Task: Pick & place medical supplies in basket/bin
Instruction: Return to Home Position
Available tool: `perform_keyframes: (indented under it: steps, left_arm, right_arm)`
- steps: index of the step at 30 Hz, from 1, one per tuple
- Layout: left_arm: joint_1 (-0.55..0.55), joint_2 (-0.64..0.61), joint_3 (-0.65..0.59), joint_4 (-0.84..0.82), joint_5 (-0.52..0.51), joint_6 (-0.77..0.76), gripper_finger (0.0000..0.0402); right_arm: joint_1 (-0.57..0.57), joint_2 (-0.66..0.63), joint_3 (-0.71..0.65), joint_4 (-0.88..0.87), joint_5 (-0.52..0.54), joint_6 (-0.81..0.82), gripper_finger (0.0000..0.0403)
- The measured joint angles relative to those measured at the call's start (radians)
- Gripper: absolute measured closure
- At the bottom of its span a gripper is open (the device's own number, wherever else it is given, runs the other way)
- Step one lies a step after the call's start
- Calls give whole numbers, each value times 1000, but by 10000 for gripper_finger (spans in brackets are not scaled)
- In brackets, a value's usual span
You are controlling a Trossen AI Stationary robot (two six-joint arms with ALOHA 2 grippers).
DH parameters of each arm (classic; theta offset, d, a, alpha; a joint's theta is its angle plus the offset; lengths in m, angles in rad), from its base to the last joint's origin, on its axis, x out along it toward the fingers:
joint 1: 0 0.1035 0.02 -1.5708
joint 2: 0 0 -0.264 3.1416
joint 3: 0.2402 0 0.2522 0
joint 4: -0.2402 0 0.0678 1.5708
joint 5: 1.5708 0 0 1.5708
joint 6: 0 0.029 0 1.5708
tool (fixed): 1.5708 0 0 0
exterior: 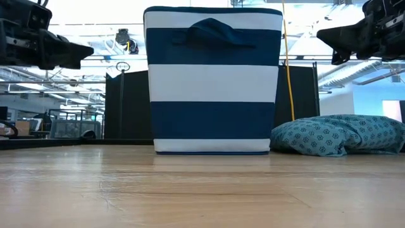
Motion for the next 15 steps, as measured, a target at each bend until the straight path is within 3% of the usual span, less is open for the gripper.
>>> perform_keyframes:
  steps: [7, 15]
  left_arm:
    - [0, 28, 0, -2, -9, -94, 384]
    - [0, 40, -2, 13, -9, -102, 387]
  right_arm:
    - [0, 0, 0, 11, 4, 0, 403]
    - [0, 0, 0, 9, 4, -5, 403]
